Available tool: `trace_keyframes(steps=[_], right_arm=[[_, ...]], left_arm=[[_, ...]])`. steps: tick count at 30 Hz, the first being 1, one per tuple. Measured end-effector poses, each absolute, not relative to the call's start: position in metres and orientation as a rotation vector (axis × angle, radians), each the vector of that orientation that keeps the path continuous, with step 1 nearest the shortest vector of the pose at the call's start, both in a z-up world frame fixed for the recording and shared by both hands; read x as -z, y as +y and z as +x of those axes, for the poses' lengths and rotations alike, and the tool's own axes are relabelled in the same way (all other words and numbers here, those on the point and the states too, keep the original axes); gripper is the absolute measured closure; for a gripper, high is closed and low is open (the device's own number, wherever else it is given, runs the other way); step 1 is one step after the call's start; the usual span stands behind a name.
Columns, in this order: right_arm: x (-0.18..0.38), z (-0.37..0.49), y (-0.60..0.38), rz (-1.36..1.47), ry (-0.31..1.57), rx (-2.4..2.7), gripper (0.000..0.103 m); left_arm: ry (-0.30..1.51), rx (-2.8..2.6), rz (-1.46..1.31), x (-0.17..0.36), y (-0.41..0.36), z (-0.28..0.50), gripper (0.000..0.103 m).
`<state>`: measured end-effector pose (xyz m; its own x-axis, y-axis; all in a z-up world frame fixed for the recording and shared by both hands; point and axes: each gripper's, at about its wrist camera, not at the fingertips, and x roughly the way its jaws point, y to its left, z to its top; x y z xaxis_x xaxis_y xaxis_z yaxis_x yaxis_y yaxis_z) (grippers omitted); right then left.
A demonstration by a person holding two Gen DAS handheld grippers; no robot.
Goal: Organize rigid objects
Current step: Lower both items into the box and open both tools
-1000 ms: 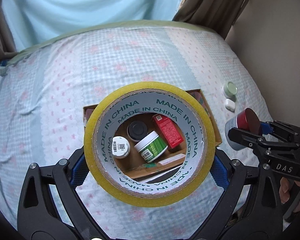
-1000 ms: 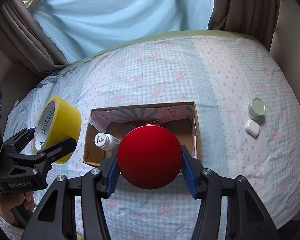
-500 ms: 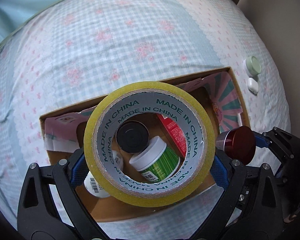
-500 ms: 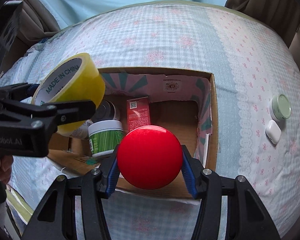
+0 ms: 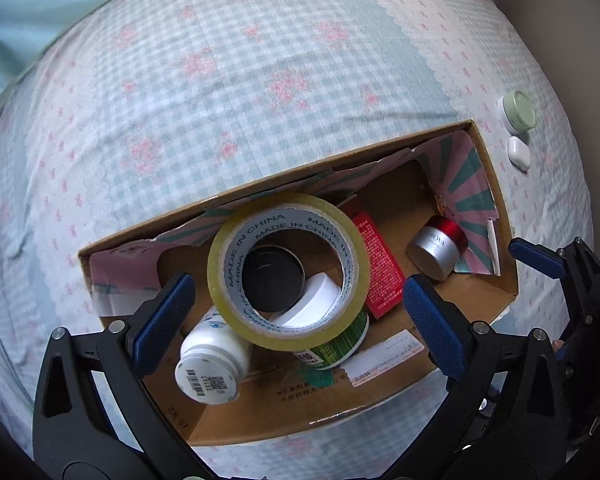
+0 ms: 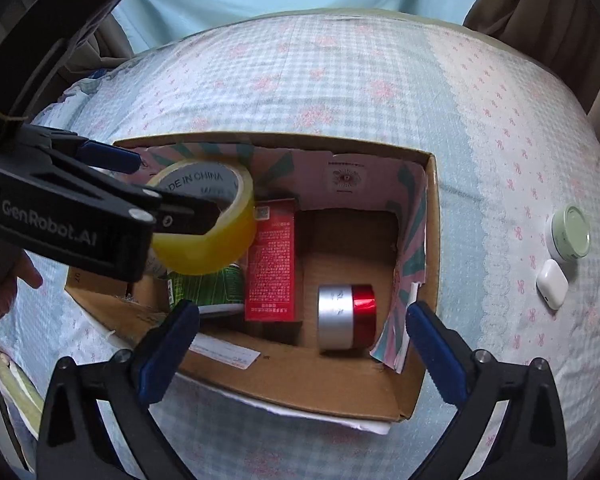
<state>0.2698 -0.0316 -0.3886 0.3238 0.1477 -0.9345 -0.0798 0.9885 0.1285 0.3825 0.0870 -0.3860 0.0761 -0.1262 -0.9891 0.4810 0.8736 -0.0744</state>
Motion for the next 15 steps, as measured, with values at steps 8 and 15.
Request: trace_keyframes(steps=[8,15], right_arm=[[0.370,0.262,-0.037,0.081,1.206,-0.118,0.000],[0.347,0.254,-0.041,0.076,1.182,-0.113,0.000]], left_arm=[[1.415,0.435,0.274,0.370,0.102,0.373,0.000],[1.356,0.424,0.254,0.338,0.115,0.358,0.000]])
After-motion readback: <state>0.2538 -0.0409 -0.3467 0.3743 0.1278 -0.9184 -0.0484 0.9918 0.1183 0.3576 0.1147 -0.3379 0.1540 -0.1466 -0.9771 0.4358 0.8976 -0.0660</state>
